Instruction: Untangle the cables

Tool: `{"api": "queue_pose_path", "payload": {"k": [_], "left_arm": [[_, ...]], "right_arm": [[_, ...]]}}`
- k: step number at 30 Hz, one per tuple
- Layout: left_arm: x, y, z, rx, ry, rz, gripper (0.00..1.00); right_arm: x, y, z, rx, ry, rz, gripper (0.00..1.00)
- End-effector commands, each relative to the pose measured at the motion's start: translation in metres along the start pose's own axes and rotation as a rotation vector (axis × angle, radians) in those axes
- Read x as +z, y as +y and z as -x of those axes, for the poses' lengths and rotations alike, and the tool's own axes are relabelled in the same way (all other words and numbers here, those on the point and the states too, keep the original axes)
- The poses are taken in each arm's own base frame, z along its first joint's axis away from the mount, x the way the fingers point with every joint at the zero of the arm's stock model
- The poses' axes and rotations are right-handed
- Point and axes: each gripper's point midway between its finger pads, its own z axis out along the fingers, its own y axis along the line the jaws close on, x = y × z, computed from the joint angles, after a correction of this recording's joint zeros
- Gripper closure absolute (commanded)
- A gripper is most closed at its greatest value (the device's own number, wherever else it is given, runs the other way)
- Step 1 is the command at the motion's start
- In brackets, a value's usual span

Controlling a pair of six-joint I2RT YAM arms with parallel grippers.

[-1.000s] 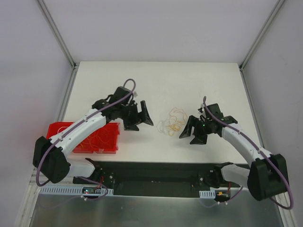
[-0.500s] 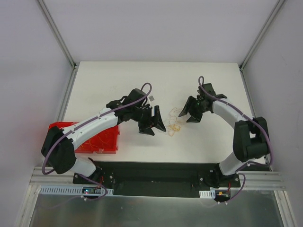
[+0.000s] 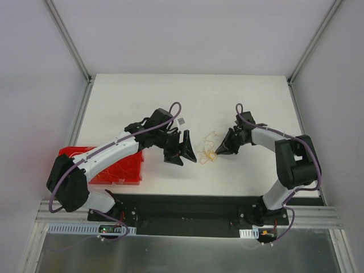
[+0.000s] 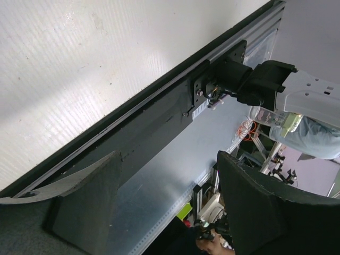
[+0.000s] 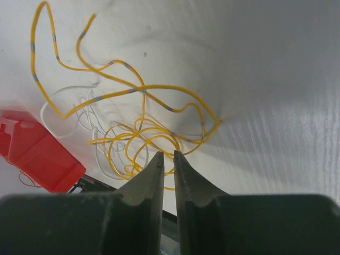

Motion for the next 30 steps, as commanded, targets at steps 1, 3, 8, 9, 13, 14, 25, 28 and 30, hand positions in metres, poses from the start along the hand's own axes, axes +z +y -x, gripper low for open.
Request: {"api": "queue_pose_path", "payload": {"k": [1, 3, 8, 9, 13, 14, 25, 28, 30], "left_arm": [[-0.015, -0.017, 0.015, 0.101, -0.015, -0.083, 0.28], [-0.018, -0.018, 0.025, 0.088, -0.006, -0.103, 0.29], [-0.019, -0.021, 0.042, 0.105, -0.009, -0.110, 0.27], [-0.018, -0.019, 0.043, 0.098, 0.001, -0.110, 0.26], [-0.015, -0.015, 0.042, 0.073, 0.025, -0.105, 0.25], [-0.015, -0.014, 0.041, 0.065, 0.027, -0.105, 0.25], [-0.043, 0.001, 0.015, 0.053, -0.020, -0.027, 0.19], [-0.054, 0.006, 0.012, 0.055, -0.053, 0.006, 0.18], [-0.058, 0.008, 0.009, 0.052, -0.065, 0.020, 0.17]], "right_arm": [[-0.012, 0.015, -0.006, 0.012, -0.009, 0.065, 0.88], [-0.022, 0.016, -0.012, 0.004, -0.020, 0.066, 0.96], [-0.039, 0.001, -0.034, 0.031, -0.026, 0.046, 1.00], [-0.044, -0.001, -0.033, 0.027, -0.046, 0.044, 0.97], [-0.059, -0.011, -0.009, -0.038, -0.124, -0.003, 0.57], [-0.060, -0.015, -0.001, -0.041, -0.121, -0.015, 0.54], [-0.030, -0.008, 0.068, -0.206, -0.031, -0.002, 0.53], [-0.014, -0.009, 0.067, -0.212, -0.007, 0.031, 0.53], [-0.006, -0.007, 0.065, -0.237, -0.002, 0.045, 0.54]]}}
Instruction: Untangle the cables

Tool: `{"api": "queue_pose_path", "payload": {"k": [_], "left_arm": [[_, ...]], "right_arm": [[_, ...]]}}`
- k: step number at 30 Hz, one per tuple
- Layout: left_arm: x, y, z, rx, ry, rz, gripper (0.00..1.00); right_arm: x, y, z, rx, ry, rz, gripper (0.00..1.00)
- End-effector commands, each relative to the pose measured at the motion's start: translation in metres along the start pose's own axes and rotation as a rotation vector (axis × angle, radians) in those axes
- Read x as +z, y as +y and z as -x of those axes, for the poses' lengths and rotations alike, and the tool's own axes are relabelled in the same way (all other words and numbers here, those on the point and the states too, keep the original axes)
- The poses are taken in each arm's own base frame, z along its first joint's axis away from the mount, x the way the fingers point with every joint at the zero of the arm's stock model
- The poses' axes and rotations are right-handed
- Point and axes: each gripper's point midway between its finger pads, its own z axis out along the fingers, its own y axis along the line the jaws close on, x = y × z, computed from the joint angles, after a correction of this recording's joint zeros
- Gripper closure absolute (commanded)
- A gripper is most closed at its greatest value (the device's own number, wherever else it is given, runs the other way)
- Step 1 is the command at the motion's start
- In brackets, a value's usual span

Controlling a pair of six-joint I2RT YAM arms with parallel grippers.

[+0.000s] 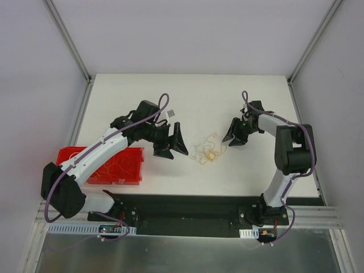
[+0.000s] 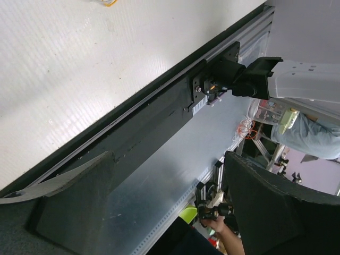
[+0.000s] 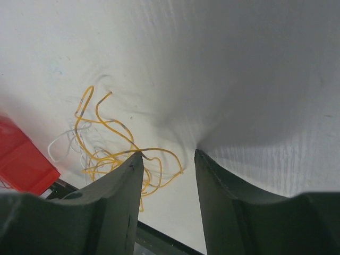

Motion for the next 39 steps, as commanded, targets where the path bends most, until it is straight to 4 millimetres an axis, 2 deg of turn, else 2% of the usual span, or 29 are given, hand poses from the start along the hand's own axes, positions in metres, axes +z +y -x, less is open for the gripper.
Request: {"api": "queue_pose_path", "payload": {"k": [1, 4, 6, 9, 11, 14, 16, 19, 20, 23, 27, 30, 32, 34, 36, 39], "left_arm": [[-0.019, 0.005, -0.007, 0.015, -0.049, 0.046, 0.17], [-0.021, 0.009, -0.012, -0.013, -0.054, 0.054, 0.17], [-0.020, 0.010, -0.013, -0.037, -0.055, 0.059, 0.19], [-0.019, 0.013, -0.012, -0.054, -0.067, 0.074, 0.21], [-0.015, 0.013, -0.008, -0.041, -0.077, 0.079, 0.23], [-0.004, 0.020, -0.001, -0.002, -0.098, 0.096, 0.27], [0.004, 0.021, -0.001, -0.039, -0.076, 0.092, 0.30], [0.014, 0.007, 0.000, -0.032, -0.045, 0.045, 0.32], [0.016, 0.002, 0.004, -0.004, -0.052, 0.040, 0.32], [0.026, -0.008, 0.026, 0.105, -0.077, 0.033, 0.32], [0.051, -0.005, 0.067, 0.326, -0.109, 0.106, 0.31], [0.064, -0.005, 0.088, 0.370, -0.111, 0.126, 0.36], [0.072, -0.017, 0.088, 0.351, -0.078, 0.065, 0.36], [0.081, -0.032, 0.078, 0.351, -0.041, -0.025, 0.32], [0.090, -0.035, 0.070, 0.344, -0.030, -0.055, 0.28], [0.110, -0.015, 0.068, 0.179, -0.014, -0.014, 0.25]], "right_arm": [[0.012, 0.013, -0.002, -0.102, 0.017, 0.070, 0.55], [0.020, 0.025, -0.013, -0.146, 0.045, 0.102, 0.62], [0.021, 0.030, -0.023, -0.155, 0.062, 0.109, 0.74], [0.010, 0.034, -0.037, -0.146, 0.043, 0.130, 0.94], [-0.003, 0.032, -0.047, -0.149, 0.015, 0.129, 1.00], [-0.022, 0.037, -0.065, -0.178, -0.019, 0.186, 0.99], [-0.037, 0.044, -0.082, -0.158, -0.011, 0.232, 1.00], [-0.068, 0.062, -0.097, -0.137, -0.048, 0.306, 1.00], [-0.084, 0.072, -0.098, -0.158, -0.092, 0.336, 1.00], [-0.118, 0.085, -0.102, -0.198, -0.171, 0.368, 1.00], [-0.142, 0.091, -0.109, -0.241, -0.207, 0.372, 1.00], [-0.166, 0.098, -0.118, -0.278, -0.207, 0.371, 1.00], [-0.186, 0.106, -0.119, -0.304, -0.241, 0.380, 1.00], [-0.205, 0.115, -0.118, -0.318, -0.285, 0.388, 1.00], [-0.221, 0.125, -0.117, -0.316, -0.311, 0.415, 1.00], [-0.241, 0.142, -0.117, -0.310, -0.333, 0.467, 1.00]]}}
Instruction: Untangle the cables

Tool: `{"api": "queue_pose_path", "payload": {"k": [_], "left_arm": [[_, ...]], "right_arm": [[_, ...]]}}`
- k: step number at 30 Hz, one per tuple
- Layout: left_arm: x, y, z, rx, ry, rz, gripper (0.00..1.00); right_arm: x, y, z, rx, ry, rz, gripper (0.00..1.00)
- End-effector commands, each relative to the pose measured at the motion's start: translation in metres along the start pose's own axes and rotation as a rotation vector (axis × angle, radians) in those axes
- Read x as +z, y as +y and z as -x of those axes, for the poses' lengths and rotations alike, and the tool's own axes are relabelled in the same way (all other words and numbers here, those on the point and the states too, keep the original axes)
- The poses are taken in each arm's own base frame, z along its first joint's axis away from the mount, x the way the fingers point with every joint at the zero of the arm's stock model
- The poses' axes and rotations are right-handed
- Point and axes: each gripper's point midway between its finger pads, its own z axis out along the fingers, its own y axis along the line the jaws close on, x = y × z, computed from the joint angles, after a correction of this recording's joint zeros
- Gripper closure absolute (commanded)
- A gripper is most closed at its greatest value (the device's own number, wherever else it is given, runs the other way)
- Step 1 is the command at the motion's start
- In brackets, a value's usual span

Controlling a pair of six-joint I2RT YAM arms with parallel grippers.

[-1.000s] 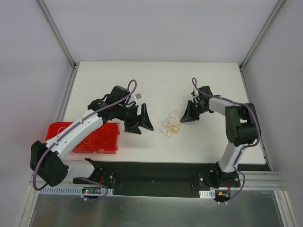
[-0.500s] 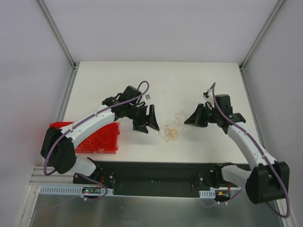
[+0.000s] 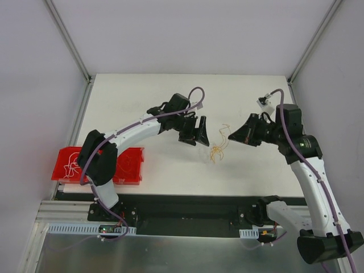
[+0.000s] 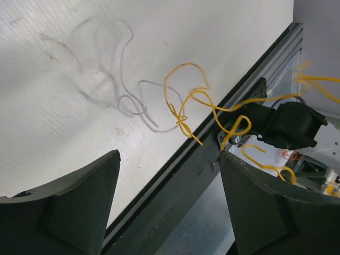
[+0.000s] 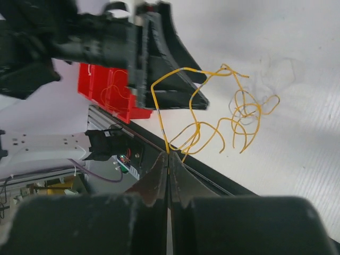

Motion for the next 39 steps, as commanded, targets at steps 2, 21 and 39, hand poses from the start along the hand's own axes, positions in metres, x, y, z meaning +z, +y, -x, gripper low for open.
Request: {"api": "queue_pose_path", "payload": {"k": [2, 21, 39], "left_arm": [[0.041, 0.001, -0.016, -0.208, 0.079, -0.045, 0.32], [0.059, 0.057, -0.057, -0.315, 0.134, 0.128, 0.35], [-0.049, 0.010, -0.033, -0.177, -0.074, 0.030, 0.27]], "right_arm": [[-0.032, 0.046, 0.017, -0.005, -0.062, 0.079, 1.00], [-0.192, 0.210, 0.120, -0.240, -0.655, 0.321, 1.00], [-0.141, 0.125, 0.094, -0.207, -0.582, 0.088, 1.00]]}}
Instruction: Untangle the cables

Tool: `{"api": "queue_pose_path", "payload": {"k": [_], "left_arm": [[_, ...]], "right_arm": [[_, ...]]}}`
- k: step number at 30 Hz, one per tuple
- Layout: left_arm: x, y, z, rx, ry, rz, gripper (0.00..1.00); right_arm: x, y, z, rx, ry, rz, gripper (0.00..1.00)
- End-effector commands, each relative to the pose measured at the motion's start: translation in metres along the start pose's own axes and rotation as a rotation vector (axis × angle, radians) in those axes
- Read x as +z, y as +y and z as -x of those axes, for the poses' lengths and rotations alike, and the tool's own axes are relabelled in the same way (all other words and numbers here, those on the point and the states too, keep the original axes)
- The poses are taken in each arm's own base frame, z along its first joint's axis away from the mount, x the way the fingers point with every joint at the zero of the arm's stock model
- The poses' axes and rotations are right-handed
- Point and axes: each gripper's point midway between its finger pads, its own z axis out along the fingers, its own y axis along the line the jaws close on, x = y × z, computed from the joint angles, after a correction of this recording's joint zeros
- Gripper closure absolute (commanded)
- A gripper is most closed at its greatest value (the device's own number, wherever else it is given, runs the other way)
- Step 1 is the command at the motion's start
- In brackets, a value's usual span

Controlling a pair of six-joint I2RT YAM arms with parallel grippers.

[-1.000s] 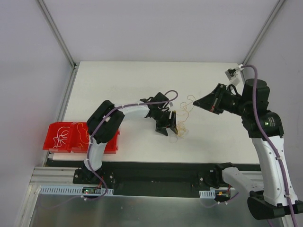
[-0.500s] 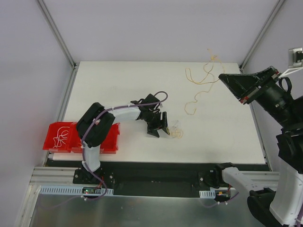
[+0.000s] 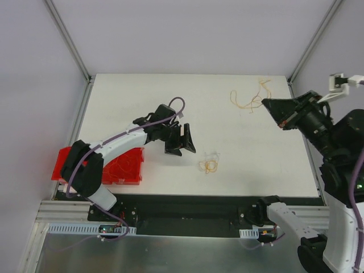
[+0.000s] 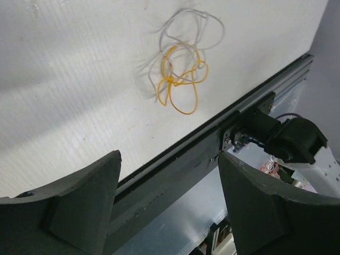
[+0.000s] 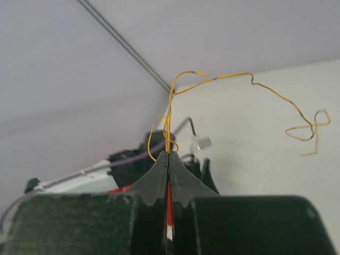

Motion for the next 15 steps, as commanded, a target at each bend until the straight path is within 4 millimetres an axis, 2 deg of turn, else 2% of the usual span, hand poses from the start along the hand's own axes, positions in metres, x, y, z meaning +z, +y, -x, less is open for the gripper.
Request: {"api": "queue_pose_path", "payload": {"k": [1, 3, 5, 8, 10, 11, 15], "left_arm": [[-0.056, -0.056, 0.009, 0.149, -0.090, -0.158, 0.25], [-0.082, -0.083, 0.016, 0.226, -0.150, -0.224, 0.23], [-0.109, -0.103, 0.024, 0.275, -0.236, -0.256, 0.21], [-0.143, -0.116, 0.036, 0.294, -0.370, -0.263, 0.19], [-0.163, -0.115, 0.043, 0.288, -0.462, -0.236, 0.19], [-0.171, -0.108, 0.048, 0.275, -0.518, -0.191, 0.19], [-0.201, -0.063, 0.062, 0.184, -0.692, 0.048, 0.16]], "right_arm": [[0.006, -0.032, -0.064, 0.012, 0.200, -0.012, 1.00], [0.006, -0.044, -0.097, -0.004, 0.302, 0.011, 1.00], [0.006, -0.048, -0.122, -0.005, 0.389, 0.066, 1.00], [0.004, -0.028, -0.146, 0.056, 0.502, 0.250, 1.00], [0.006, -0.017, -0.152, 0.074, 0.500, 0.329, 1.00], [0.006, -0.014, -0.154, 0.069, 0.493, 0.347, 1.00], [0.023, -0.010, -0.178, 0.136, 0.534, 0.392, 1.00]]}}
